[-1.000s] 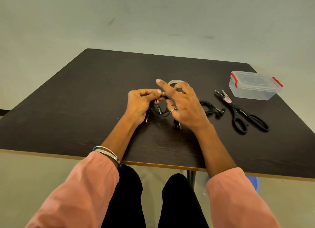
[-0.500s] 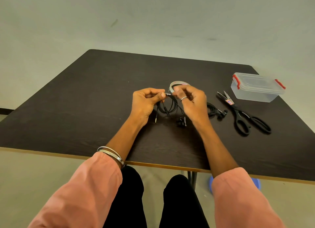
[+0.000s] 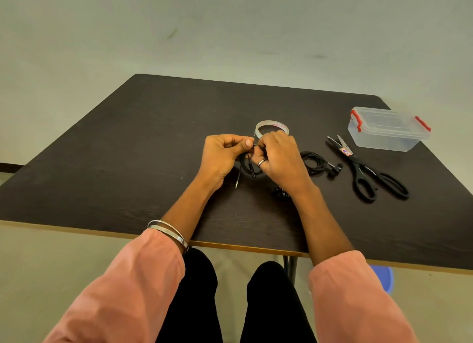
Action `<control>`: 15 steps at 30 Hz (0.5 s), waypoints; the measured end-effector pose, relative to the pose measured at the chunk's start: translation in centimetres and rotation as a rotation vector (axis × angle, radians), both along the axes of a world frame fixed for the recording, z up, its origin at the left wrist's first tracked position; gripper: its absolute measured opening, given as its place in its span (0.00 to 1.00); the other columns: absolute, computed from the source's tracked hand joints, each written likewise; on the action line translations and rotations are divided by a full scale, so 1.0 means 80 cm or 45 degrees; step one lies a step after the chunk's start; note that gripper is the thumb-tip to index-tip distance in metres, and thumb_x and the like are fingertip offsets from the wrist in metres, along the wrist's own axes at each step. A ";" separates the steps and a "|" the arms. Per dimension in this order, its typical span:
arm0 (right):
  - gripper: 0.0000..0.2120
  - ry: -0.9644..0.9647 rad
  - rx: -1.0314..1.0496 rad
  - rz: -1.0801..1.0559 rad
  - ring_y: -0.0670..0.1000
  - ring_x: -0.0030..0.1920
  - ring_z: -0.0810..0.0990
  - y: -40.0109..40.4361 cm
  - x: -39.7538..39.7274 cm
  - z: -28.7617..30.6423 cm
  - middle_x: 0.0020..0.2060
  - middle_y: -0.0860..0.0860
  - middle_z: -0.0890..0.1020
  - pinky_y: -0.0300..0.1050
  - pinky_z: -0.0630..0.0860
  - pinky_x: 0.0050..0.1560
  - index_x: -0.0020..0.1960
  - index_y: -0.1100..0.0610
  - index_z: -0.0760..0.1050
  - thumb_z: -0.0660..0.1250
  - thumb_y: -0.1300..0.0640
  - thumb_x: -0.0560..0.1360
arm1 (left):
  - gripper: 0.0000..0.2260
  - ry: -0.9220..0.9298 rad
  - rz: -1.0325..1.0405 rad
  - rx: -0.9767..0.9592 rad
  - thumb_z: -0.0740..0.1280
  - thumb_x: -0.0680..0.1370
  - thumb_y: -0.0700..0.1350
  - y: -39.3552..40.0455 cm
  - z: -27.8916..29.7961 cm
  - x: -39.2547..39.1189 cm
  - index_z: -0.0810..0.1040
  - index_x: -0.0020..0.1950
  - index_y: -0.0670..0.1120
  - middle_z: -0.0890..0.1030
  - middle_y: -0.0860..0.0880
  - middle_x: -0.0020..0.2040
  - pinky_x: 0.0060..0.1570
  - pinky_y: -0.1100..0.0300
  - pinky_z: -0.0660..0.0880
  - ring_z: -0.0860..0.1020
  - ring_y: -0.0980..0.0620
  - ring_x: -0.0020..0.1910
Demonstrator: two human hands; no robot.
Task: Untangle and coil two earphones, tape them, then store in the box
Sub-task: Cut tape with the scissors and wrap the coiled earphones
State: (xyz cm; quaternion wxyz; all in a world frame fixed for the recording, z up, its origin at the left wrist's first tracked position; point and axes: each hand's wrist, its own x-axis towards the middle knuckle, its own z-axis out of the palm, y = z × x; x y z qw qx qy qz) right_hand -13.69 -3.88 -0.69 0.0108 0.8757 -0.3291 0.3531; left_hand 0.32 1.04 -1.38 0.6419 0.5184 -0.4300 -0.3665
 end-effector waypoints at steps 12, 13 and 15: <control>0.09 0.018 0.539 0.047 0.45 0.31 0.73 -0.014 -0.022 -0.002 0.31 0.51 0.80 0.40 0.65 0.35 0.44 0.59 0.81 0.65 0.57 0.78 | 0.05 -0.216 0.098 0.133 0.71 0.76 0.44 -0.001 -0.005 0.007 0.84 0.45 0.43 0.85 0.46 0.39 0.36 0.63 0.76 0.80 0.55 0.35; 0.09 0.026 0.512 0.034 0.44 0.31 0.72 -0.015 -0.023 -0.002 0.31 0.49 0.78 0.38 0.65 0.35 0.44 0.60 0.81 0.65 0.58 0.78 | 0.03 -0.328 0.087 0.153 0.72 0.75 0.43 -0.002 -0.006 0.006 0.85 0.45 0.44 0.84 0.48 0.38 0.36 0.65 0.76 0.79 0.57 0.34; 0.09 0.043 0.498 0.009 0.43 0.33 0.72 -0.016 -0.024 -0.001 0.34 0.47 0.79 0.32 0.63 0.35 0.45 0.60 0.82 0.65 0.57 0.78 | 0.04 -0.525 0.076 0.183 0.74 0.73 0.42 -0.002 -0.007 0.004 0.85 0.47 0.46 0.84 0.51 0.38 0.35 0.70 0.74 0.79 0.62 0.33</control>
